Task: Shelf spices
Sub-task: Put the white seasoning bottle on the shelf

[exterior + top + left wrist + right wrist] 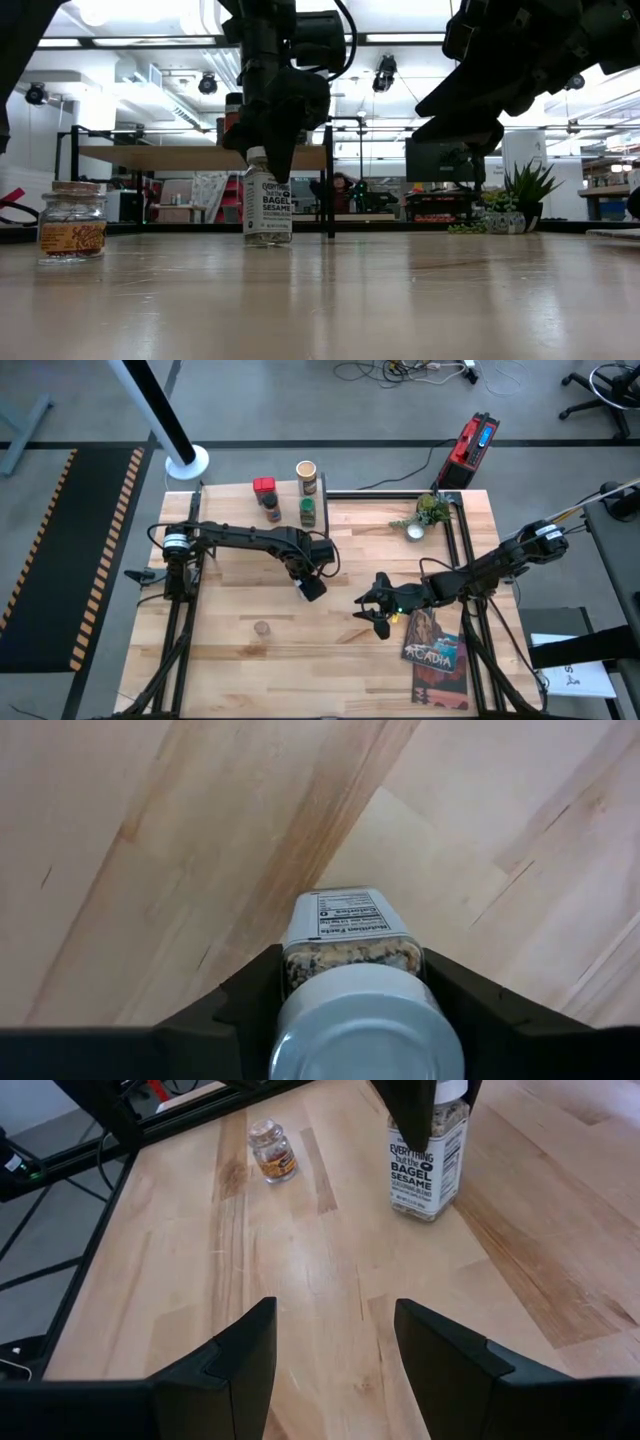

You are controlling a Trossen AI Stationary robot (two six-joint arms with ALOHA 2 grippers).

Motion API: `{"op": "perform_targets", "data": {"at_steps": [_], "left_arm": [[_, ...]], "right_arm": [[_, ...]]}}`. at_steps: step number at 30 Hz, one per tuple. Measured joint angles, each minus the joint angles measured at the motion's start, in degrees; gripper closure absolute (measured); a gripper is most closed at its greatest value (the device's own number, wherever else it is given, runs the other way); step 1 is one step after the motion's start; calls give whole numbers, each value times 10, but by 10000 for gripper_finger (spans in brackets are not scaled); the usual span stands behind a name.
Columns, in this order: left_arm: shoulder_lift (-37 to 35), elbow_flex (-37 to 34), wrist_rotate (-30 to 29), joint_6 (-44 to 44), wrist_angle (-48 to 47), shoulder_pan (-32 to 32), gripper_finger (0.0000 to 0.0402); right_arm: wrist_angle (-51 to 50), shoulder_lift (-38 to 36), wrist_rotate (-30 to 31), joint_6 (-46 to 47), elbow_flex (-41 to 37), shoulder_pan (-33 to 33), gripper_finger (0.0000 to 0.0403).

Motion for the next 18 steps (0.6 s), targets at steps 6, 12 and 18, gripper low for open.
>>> {"op": "perform_targets", "data": {"at_steps": [6,12,18], "left_arm": [[0,5,30,30,-5,0,218],[0,60,46,67,-37,-3,218],[0,127,38,80,-73,-18,218]], "right_arm": [[0,0,0,-1,0,0,222],[0,0,0,-1,0,0,222],[0,0,0,-1,0,0,222]]}}
